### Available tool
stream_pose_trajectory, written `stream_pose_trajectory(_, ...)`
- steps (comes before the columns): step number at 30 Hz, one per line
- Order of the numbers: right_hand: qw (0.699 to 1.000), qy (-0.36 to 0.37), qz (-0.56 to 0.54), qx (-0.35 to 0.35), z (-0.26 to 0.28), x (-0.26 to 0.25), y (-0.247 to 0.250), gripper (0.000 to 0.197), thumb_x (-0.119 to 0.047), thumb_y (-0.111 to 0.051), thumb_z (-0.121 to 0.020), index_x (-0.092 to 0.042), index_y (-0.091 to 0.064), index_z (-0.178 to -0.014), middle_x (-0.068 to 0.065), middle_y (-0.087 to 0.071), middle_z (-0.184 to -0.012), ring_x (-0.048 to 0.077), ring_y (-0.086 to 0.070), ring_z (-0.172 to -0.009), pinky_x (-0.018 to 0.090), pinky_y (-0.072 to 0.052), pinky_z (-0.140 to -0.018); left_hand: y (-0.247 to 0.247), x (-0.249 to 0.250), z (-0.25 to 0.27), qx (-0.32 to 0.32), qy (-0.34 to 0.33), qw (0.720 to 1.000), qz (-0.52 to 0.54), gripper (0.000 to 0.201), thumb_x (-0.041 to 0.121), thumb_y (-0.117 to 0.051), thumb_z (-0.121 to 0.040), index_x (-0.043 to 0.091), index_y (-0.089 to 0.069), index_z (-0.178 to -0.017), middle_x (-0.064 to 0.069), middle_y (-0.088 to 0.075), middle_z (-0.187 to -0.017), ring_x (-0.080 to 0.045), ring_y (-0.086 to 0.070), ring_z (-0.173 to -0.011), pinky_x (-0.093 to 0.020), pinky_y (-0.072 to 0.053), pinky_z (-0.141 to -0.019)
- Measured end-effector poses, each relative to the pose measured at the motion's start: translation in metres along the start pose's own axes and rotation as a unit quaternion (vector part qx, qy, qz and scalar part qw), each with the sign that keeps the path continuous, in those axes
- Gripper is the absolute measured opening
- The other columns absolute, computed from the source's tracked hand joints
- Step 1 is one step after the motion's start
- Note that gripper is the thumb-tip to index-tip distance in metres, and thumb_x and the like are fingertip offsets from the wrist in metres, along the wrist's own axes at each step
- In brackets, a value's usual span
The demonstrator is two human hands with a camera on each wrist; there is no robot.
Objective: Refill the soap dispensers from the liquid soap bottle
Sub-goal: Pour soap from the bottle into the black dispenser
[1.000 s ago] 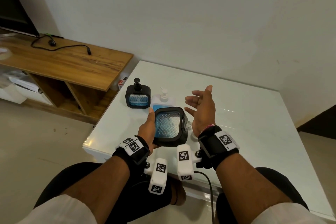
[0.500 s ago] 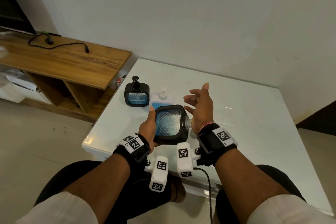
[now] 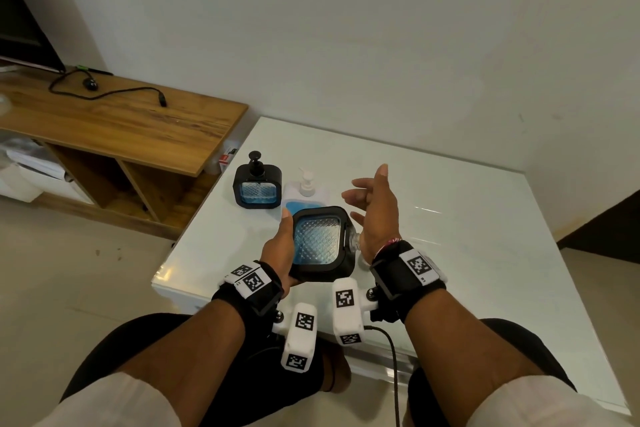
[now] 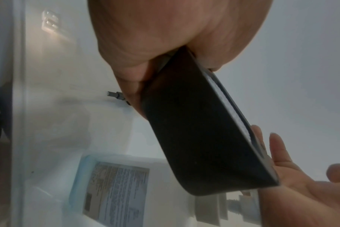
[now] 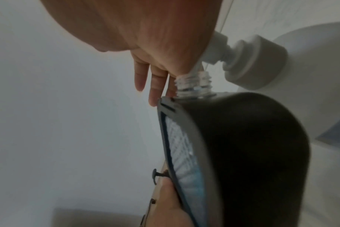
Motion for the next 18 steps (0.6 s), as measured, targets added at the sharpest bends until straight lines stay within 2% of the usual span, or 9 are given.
stream_pose_trajectory(4,1.0,-0.014,-0.024,-0.01,0.001,-0.006,0.001,0.058,-0.059,-0.024,-0.1,-0.016,-0.063,-0.093,0.004,-0.069,-0.083,0.021,-0.063,-0.096,0.039,-0.041,-0.087,0.0,0.002,0.004,0.002,-0.005,1.0,-0.006,0.072,0.074,-0.044,-0.095,0.017,-0.058,-0.136,-0.018,-0.069,-0.124,-0.039,-0.07,-0.107,-0.056,-0.061,-0.086)
stream_pose_trajectory(10,0.999,0.035,0.03,0.024,0.001,0.005,-0.001,0.063,-0.063,-0.028,-0.096,-0.013,-0.065,-0.093,0.005,-0.071,-0.082,0.021,-0.065,-0.095,0.042,-0.044,-0.093,-0.001,0.004,0.005,0.002,-0.001,1.0,-0.001,0.072,0.073,-0.045,-0.095,0.015,-0.058,-0.135,-0.017,-0.07,-0.122,-0.037,-0.07,-0.105,-0.049,-0.062,-0.076)
stream_pose_trajectory(14,1.0,0.001,-0.015,0.007,0.0,-0.002,0.002,0.058,-0.059,-0.026,-0.1,-0.015,-0.064,-0.094,0.004,-0.071,-0.085,0.02,-0.064,-0.097,0.039,-0.039,-0.09,-0.002,0.002,0.004,0.002,0.001,1.0,0.002,0.075,0.075,-0.046,-0.093,0.015,-0.058,-0.136,-0.018,-0.069,-0.123,-0.039,-0.07,-0.106,-0.055,-0.062,-0.083)
stream_pose_trajectory(18,0.999,-0.011,-0.034,0.002,0.001,-0.004,0.001,0.059,-0.06,-0.024,-0.099,-0.017,-0.063,-0.091,0.003,-0.071,-0.084,0.02,-0.063,-0.096,0.04,-0.037,-0.09,0.0,0.004,0.004,0.01,-0.003,1.0,0.0,0.073,0.074,-0.046,-0.094,0.014,-0.059,-0.133,-0.018,-0.07,-0.122,-0.039,-0.07,-0.106,-0.058,-0.059,-0.09)
Point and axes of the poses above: each hand's wrist, its own z-axis away from the middle knuckle, its own y-axis out of the back of the hand, x = y × z, the point moved 5 cm from there along -z, towards the middle knuckle
